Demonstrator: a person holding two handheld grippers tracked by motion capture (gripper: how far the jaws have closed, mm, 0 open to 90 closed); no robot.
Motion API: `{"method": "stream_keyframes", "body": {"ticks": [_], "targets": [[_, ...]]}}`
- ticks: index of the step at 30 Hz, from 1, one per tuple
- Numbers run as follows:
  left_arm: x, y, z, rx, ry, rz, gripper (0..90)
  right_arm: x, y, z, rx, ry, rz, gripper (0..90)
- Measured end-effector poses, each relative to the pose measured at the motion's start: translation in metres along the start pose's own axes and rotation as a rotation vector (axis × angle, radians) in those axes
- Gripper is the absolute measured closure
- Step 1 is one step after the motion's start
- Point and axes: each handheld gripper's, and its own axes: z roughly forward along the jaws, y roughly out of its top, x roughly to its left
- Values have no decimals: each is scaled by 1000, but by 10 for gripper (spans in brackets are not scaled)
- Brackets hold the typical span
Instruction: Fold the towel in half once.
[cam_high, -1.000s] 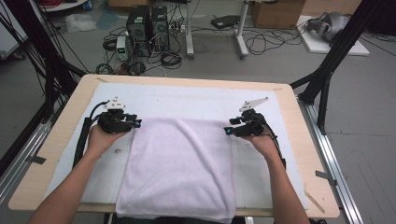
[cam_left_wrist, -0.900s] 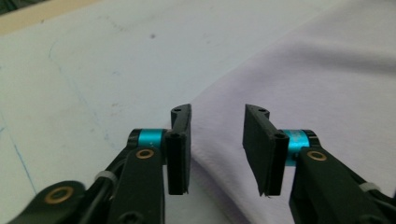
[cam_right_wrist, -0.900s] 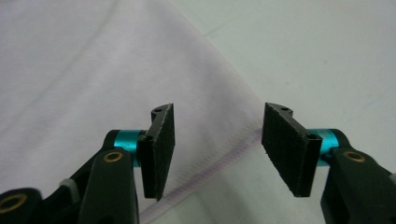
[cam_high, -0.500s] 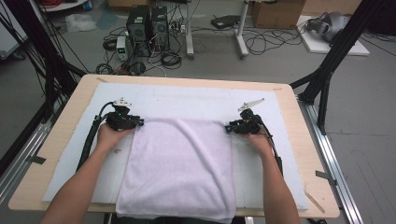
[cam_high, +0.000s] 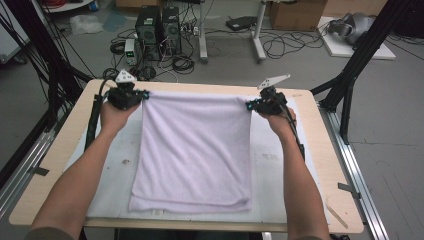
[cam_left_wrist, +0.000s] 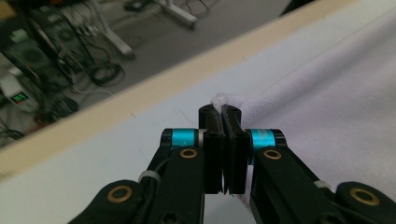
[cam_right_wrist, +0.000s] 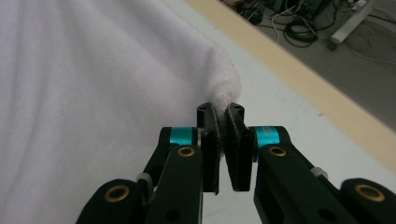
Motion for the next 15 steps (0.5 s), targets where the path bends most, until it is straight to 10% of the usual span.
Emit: {"method": "stream_keyframes", "body": {"ticks": [5, 15], "targets": [[4, 20, 6, 34, 40, -6, 606, -16, 15, -1, -7, -39, 70, 530], [-4, -44, -10, 95, -69, -33, 565, 4, -30, 3, 60, 72, 154, 414]]}}
